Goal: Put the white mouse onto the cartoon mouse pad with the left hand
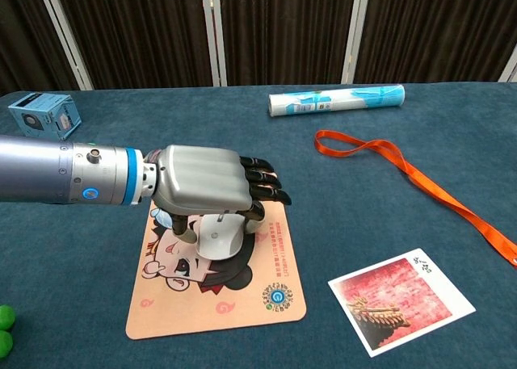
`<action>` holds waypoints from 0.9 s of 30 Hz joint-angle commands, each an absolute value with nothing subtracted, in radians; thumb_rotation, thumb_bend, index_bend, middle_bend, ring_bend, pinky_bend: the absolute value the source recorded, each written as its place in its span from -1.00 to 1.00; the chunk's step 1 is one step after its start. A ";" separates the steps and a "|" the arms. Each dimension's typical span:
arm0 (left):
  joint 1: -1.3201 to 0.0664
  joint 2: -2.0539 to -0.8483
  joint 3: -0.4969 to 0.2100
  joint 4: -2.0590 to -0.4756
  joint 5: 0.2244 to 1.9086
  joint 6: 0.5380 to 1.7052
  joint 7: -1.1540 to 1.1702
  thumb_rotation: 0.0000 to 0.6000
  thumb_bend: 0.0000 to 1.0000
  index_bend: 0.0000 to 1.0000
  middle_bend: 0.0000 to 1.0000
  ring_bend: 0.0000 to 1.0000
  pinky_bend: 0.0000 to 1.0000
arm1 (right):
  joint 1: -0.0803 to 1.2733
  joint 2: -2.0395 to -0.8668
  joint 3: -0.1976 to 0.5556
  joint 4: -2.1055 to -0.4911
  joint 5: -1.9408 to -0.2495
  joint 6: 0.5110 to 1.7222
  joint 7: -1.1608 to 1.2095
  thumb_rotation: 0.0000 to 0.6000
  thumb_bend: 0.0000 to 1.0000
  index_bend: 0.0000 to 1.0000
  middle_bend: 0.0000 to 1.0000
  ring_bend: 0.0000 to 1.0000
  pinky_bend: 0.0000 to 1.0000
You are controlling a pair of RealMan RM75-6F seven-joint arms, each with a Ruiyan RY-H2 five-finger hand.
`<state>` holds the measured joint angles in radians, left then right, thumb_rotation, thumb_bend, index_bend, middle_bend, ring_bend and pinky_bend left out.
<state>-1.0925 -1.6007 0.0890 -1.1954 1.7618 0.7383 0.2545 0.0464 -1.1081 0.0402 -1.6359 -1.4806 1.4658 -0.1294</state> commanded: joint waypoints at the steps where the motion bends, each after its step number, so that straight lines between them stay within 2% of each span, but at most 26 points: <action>1: -1.081 -1.604 0.082 -1.195 1.749 0.758 0.241 1.00 -0.59 -0.95 -1.00 -1.00 -1.00 | 0.046 -1.108 0.040 -1.636 -1.481 1.466 -0.130 1.00 -0.82 -1.00 -1.00 -1.00 -1.00; 9: -1.073 -1.582 0.073 -1.212 1.729 0.771 0.232 1.00 -0.61 -1.00 -1.00 -1.00 -1.00 | 0.046 -1.108 0.040 -1.635 -1.482 1.467 -0.129 1.00 -0.82 -1.00 -1.00 -1.00 -1.00; 15: -1.042 -1.512 0.049 -1.272 1.697 0.827 0.229 1.00 -0.60 -1.00 -1.00 -1.00 -1.00 | 0.045 -1.108 0.040 -1.634 -1.481 1.467 -0.125 1.00 -0.82 -1.00 -1.00 -1.00 -1.00; 23: -0.868 -1.282 0.018 -1.540 1.548 1.004 0.373 1.00 -0.61 -1.00 -1.00 -1.00 -1.00 | 0.043 -1.111 0.041 -1.634 -1.481 1.471 -0.134 1.00 -0.82 -1.00 -1.00 -1.00 -1.00; 27: -0.732 -1.184 0.031 -1.651 1.488 1.165 0.478 1.00 -0.61 -1.00 -1.00 -1.00 -1.00 | 0.042 -1.112 0.040 -1.634 -1.483 1.475 -0.140 1.00 -0.82 -1.00 -1.00 -1.00 -1.00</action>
